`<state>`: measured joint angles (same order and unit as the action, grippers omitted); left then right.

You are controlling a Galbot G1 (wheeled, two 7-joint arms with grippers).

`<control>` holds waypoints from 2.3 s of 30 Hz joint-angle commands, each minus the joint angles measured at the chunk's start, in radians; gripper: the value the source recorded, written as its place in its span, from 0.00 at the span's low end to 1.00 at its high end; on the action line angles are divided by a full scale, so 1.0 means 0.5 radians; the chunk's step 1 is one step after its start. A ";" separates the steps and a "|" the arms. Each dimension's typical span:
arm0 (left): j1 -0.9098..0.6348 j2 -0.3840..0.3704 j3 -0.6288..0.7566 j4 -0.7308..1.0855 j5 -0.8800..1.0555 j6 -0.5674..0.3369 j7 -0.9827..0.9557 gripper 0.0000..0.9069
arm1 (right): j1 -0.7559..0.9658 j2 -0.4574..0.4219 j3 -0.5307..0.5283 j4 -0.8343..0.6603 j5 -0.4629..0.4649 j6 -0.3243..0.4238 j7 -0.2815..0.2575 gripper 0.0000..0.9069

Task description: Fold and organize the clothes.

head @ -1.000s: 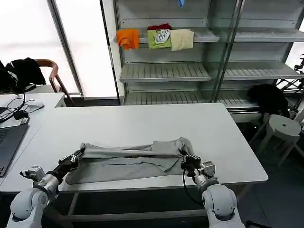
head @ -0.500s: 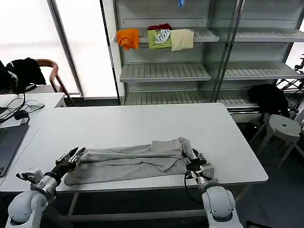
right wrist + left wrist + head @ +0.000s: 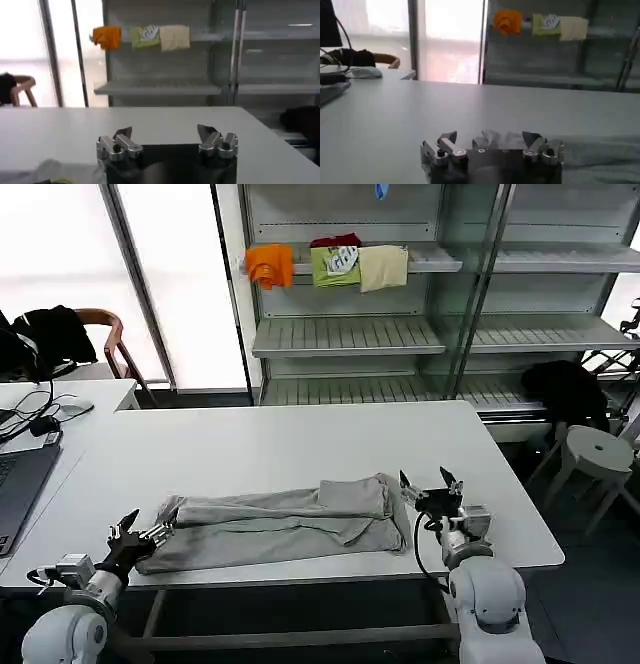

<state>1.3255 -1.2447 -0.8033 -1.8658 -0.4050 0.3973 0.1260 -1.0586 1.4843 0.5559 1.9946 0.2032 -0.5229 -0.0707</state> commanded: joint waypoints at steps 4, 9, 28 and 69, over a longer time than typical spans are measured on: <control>0.014 -0.131 0.113 -0.057 0.229 0.072 -0.357 0.98 | 0.088 -0.011 0.034 0.116 0.373 -0.037 0.075 1.00; -0.021 -0.139 0.140 -0.003 0.249 0.083 -0.352 0.66 | 0.077 -0.017 0.049 0.100 0.348 -0.033 0.074 1.00; -0.117 -0.176 0.209 0.097 0.296 0.088 -0.299 0.00 | 0.075 -0.020 0.065 0.060 0.277 -0.019 0.073 1.00; -0.298 0.093 0.161 -0.424 1.024 -0.091 0.382 0.00 | 0.004 -0.043 0.103 -0.033 0.262 0.037 0.099 1.00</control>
<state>1.1277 -1.0260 -0.9293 -1.8129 0.0854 0.2630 0.2862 -1.0486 1.4668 0.6029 1.9774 0.3343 -0.5047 -0.0224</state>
